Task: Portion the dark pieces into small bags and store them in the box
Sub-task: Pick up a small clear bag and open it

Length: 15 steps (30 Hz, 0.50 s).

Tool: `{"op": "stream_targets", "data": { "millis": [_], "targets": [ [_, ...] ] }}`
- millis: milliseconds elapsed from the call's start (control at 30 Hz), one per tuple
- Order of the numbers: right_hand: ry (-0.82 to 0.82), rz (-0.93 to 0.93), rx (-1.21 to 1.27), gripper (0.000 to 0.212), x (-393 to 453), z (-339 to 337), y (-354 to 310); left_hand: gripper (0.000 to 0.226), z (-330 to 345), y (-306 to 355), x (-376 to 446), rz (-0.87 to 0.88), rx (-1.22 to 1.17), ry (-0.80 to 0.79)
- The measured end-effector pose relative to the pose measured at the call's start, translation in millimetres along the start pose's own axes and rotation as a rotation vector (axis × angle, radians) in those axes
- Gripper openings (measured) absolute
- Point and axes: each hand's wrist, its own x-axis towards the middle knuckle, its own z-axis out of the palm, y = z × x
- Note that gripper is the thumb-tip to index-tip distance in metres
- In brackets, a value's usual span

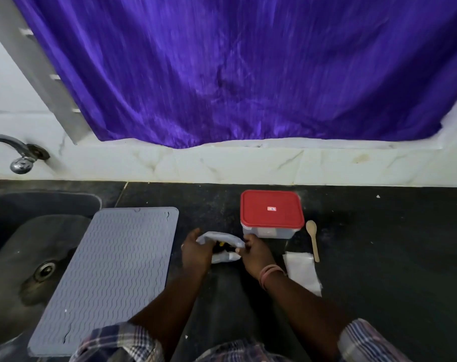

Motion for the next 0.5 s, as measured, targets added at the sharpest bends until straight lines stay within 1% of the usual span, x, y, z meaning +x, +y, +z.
{"op": "stream_targets", "data": {
  "millis": [67,133,167,233,300,333,367,433,500],
  "targets": [
    [0.063,-0.012,-0.031,0.012,-4,-1,10,0.054,6,-1,-6,0.044,0.163,0.119],
    [0.153,-0.034,-0.080,0.008,-10,-7,17,0.049,13,3,-19,0.130,0.358,0.216],
    [0.212,-0.063,-0.113,0.006,-12,-10,21,0.048,16,6,-24,0.183,0.408,0.237],
    [0.343,-0.091,-0.199,0.009,-21,-19,25,0.043,22,8,-35,0.298,0.452,0.221],
    [0.462,-0.055,-0.352,0.007,-31,-29,32,0.034,30,5,-41,0.467,0.467,0.148],
    [0.495,-0.008,-0.446,0.012,-37,-34,38,0.030,34,2,-43,0.554,0.443,0.083],
    [0.508,0.045,-0.538,0.022,-42,-38,47,0.028,39,0,-45,0.619,0.408,0.001],
    [0.470,0.147,-0.623,0.040,-56,-43,63,0.028,48,-4,-53,0.643,0.357,-0.179],
    [0.400,0.190,-0.612,0.046,-66,-44,80,0.028,58,-8,-61,0.623,0.384,-0.345]
  ]
}}
